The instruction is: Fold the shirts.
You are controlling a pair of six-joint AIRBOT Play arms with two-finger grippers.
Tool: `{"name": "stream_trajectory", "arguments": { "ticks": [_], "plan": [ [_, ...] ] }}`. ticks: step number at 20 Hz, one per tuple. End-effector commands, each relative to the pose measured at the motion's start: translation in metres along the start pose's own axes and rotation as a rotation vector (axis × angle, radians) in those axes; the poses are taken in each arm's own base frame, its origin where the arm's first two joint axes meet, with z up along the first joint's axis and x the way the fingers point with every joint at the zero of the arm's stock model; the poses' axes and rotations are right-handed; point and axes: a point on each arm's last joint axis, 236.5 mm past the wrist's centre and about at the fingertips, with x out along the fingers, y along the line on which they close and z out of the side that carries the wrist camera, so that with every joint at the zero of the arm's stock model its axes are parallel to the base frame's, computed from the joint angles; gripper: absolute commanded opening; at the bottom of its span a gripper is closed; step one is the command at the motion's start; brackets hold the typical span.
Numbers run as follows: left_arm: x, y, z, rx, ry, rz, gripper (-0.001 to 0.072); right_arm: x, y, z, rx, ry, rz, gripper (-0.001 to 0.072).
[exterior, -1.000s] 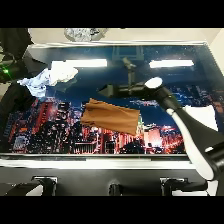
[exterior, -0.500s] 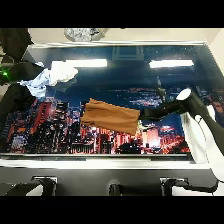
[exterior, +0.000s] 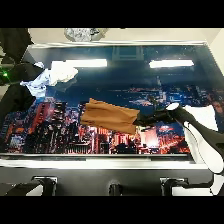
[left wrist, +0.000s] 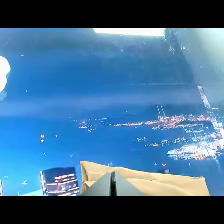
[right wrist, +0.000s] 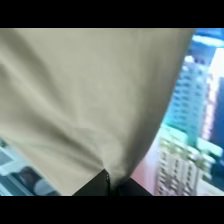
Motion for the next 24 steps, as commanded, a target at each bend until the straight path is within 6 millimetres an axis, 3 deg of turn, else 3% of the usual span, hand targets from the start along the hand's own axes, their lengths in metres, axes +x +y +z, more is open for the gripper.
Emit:
{"name": "stream_trajectory", "arguments": {
  "ticks": [1,3,4,6,8,11,14,18,22,24],
  "plan": [
    [0.0,0.0,0.0,0.0,0.0,0.001,0.0028,-0.006,0.027,0.006,-0.142,-0.002,0.085,0.0034],
    [0.0,0.0,0.0,0.001,0.0,0.002,0.0028,-0.032,0.048,0.024,-0.265,-0.024,0.086,0.0034],
    [0.0,0.0,0.0,0.001,0.0,0.002,0.0029,-0.056,0.055,0.041,-0.294,-0.069,0.077,0.0034],
    [0.001,0.001,-0.001,0.003,0.003,0.002,0.0028,-0.118,0.055,0.079,-0.283,-0.196,0.036,0.0034],
    [0.004,0.002,-0.002,0.0,0.009,0.003,0.0029,-0.189,0.038,0.106,-0.227,-0.319,-0.025,0.0034],
    [0.007,0.004,-0.003,-0.004,0.016,0.003,0.0028,-0.286,0.013,0.114,-0.153,-0.453,-0.075,0.0034],
    [0.009,0.005,-0.004,-0.006,0.02,0.004,0.0029,-0.357,-0.012,0.11,-0.079,-0.564,-0.134,0.0034],
    [0.009,0.005,-0.004,-0.006,0.02,0.004,0.0029,-0.418,-0.043,0.105,0.008,-0.706,-0.2,0.0034],
    [0.009,0.005,-0.004,-0.006,0.02,0.004,0.0029,-0.462,-0.074,0.104,0.073,-0.854,-0.254,0.0034],
    [0.009,0.005,-0.004,-0.006,0.02,0.003,0.0029,-0.475,-0.078,0.102,0.088,-0.894,-0.248,0.0034]
  ]
}}
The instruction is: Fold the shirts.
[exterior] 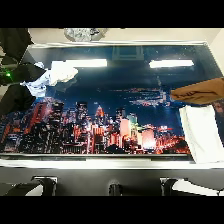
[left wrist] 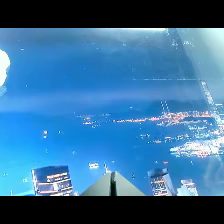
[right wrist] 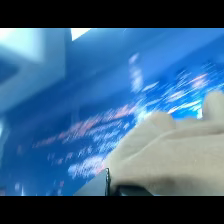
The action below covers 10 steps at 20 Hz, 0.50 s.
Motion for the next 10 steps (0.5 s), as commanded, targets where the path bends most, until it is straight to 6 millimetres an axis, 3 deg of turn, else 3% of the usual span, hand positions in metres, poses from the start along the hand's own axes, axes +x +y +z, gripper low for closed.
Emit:
{"name": "stream_trajectory", "arguments": {
  "ticks": [1,6,10],
  "plan": [
    [0.0,0.0,0.0,-0.001,0.001,0.0,0.0029,-0.022,-0.018,0.015,0.044,-0.077,-0.019,0.0034],
    [0.0,0.0,0.0,0.0,0.0,0.0,0.0029,-0.057,-0.024,-0.023,0.052,0.054,-0.053,0.0035],
    [0.0,0.0,0.0,0.004,-0.002,0.0,0.0029,-0.091,-0.055,-0.086,0.092,0.294,-0.258,0.0036]
  ]
}}
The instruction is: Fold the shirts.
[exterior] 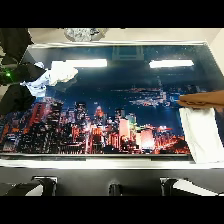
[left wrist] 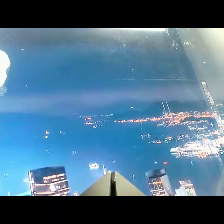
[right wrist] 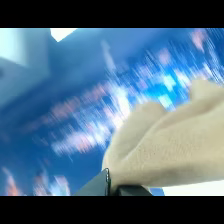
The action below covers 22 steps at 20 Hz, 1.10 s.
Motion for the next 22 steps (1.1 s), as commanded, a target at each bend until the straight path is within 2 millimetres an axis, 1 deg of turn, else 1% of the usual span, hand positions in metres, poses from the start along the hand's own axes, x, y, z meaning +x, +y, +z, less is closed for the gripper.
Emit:
{"name": "stream_trajectory", "arguments": {
  "ticks": [1,3,4,5,6,9,12,14,16,17,19,22],
  "plan": [
    [0.0,0.0,0.0,0.003,0.0,0.0,0.0029,-0.022,-0.035,-0.062,0.049,0.241,-0.175,0.0036],
    [0.0,0.0,0.0,0.003,0.0,-0.001,0.0029,-0.036,-0.061,-0.089,0.087,0.355,-0.304,0.0036],
    [0.0,0.0,0.0,0.003,-0.001,0.0,0.0029,-0.042,-0.074,-0.097,0.124,0.381,-0.369,0.0036],
    [0.0,0.0,0.0,0.003,-0.001,0.0,0.0029,-0.046,-0.084,-0.109,0.149,0.414,-0.417,0.0036],
    [0.0,0.0,0.0,0.003,-0.001,0.0,0.0029,-0.046,-0.09,-0.123,0.17,0.454,-0.438,0.0036],
    [0.0,0.0,0.0,0.003,-0.002,0.0,0.0029,-0.039,-0.11,-0.164,0.229,0.533,-0.504,0.0036],
    [0.0,0.0,0.0,0.003,-0.002,0.0,0.0029,-0.016,-0.123,-0.199,0.276,0.548,-0.52,0.0036],
    [0.0,0.0,0.0,0.003,-0.002,0.0,0.0029,-0.007,-0.129,-0.221,0.291,0.577,-0.527,0.0037],
    [0.0,0.0,0.0,0.003,-0.002,0.0,0.0029,-0.003,-0.135,-0.239,0.298,0.614,-0.545,0.0037],
    [0.0,0.0,0.0,0.002,-0.002,0.0,0.0029,-0.002,-0.137,-0.245,0.303,0.628,-0.55,0.0038],
    [0.0,0.0,0.0,0.002,-0.002,0.0,0.0029,-0.003,-0.141,-0.253,0.322,0.645,-0.57,0.0038],
    [0.0,0.0,0.0,0.002,-0.002,0.0,0.0029,-0.004,-0.146,-0.259,0.333,0.656,-0.597,0.0038]
  ]
}}
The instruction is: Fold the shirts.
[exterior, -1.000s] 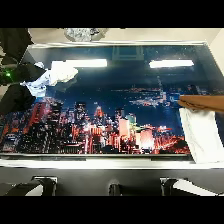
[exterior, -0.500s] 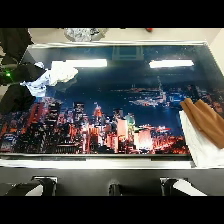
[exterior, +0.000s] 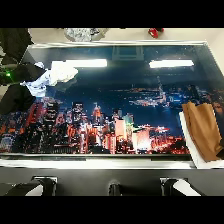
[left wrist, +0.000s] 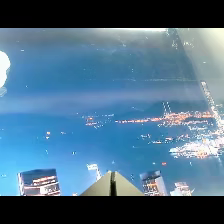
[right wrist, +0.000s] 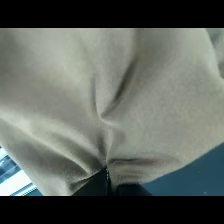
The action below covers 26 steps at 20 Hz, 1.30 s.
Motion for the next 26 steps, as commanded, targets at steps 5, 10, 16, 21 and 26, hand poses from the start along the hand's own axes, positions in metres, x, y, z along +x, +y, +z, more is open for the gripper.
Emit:
{"name": "stream_trajectory", "arguments": {
  "ticks": [5,10,16,21,26],
  "plan": [
    [0.0,0.0,0.0,-0.001,-0.001,0.0,0.0029,0.017,-0.014,-0.009,-0.017,0.033,-0.058,0.0716],
    [-0.016,-0.015,0.037,0.077,-0.109,-0.001,0.0026,-0.096,-0.021,0.076,-0.193,-0.359,-0.213,0.0707],
    [0.026,0.082,0.004,0.074,0.093,0.414,0.0535,-0.259,0.256,0.144,-0.85,-1.097,-0.22,0.0698],
    [0.052,0.093,-0.189,0.012,0.769,0.336,0.06,-0.048,0.341,0.047,-1.119,-0.346,-0.091,0.0687],
    [0.053,0.098,-0.198,-0.018,0.569,0.372,0.0603,-0.003,0.342,0.029,-1.173,-0.191,-0.135,0.0675]
  ]
}}
